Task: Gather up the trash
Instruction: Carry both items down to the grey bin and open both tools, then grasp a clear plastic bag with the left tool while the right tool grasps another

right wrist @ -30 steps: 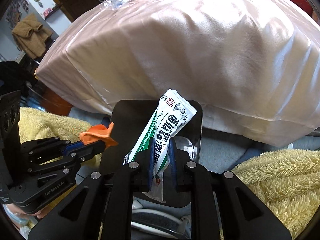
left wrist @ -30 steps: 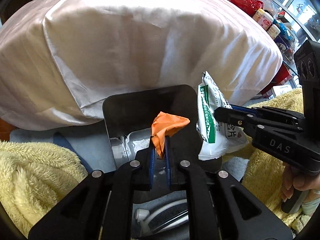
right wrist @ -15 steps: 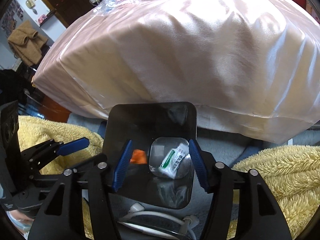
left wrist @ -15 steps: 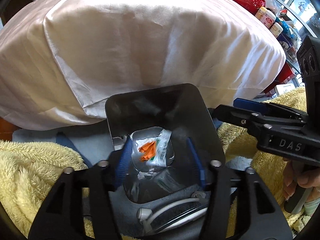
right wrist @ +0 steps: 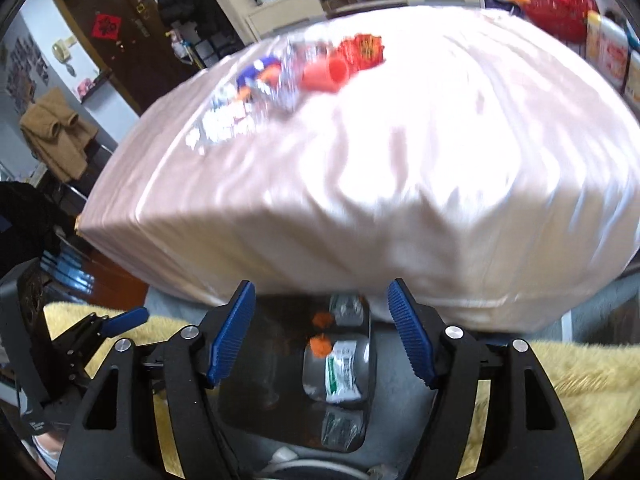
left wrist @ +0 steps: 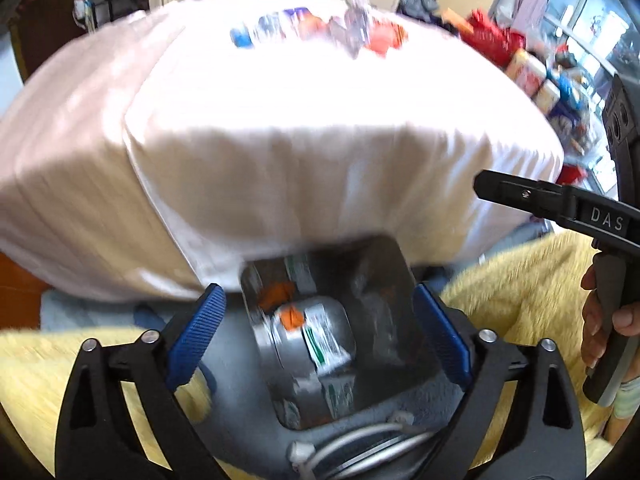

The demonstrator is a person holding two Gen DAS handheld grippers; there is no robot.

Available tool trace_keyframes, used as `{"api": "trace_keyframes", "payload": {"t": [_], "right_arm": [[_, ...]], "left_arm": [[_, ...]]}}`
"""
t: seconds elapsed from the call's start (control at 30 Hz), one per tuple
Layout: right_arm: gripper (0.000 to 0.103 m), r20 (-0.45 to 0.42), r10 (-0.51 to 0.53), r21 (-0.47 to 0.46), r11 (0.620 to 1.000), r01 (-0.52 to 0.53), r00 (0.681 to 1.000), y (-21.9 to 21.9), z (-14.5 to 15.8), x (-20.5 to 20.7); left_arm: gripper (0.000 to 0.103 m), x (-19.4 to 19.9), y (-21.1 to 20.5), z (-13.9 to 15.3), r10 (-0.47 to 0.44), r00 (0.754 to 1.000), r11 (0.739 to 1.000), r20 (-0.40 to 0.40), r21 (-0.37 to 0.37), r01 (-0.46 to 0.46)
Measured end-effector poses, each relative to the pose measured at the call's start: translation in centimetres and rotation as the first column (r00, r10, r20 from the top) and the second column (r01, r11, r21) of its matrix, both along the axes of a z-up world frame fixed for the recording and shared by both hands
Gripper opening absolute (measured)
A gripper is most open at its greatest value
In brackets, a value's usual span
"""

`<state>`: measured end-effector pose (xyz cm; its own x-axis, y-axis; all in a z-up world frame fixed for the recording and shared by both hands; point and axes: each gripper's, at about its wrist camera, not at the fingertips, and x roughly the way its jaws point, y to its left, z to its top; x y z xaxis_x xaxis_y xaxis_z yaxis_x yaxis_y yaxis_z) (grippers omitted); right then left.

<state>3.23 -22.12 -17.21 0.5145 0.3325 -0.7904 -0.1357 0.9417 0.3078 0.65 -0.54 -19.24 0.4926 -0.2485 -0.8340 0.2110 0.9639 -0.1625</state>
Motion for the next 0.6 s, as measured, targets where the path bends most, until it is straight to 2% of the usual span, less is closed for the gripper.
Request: {"api": "trace_keyframes", "payload": {"t": [0.13, 0.27, 0.43, 0.6], "right_arm": [[0.071, 0.063, 0.023, -0.033, 0.999, -0.021, 0.998, 0.5, 2.7, 2.6], [0.071, 0.092, 0.043, -0.045, 0.998, -0.039, 0.995, 1.3, 4.7, 5.7], [0.071, 0.098, 0.048, -0.018, 0.999, -0.046, 0.994, 2.3, 5.7, 9.5], [0.070, 0.085, 0.077, 0.003, 0.997, -0.078, 0.993, 4.4, 5.4, 12.8]], "left_arm": [[0.092, 2.4, 0.8, 2.5, 0.022, 0.998, 1.000, 0.064, 0.021, -0.024], [0.092, 5.3, 1.2, 4.1, 0.053, 0.994, 0.997, 0.091, 0.059, -0.058], [0.092, 9.4, 1.2, 5.1, 0.056, 0.995, 0.998, 0.085, 0.013, -0.058], [0.092, 12.7, 1.1, 6.0, 0.068, 0.993, 0.997, 0.100, -0.028, -0.066]]}}
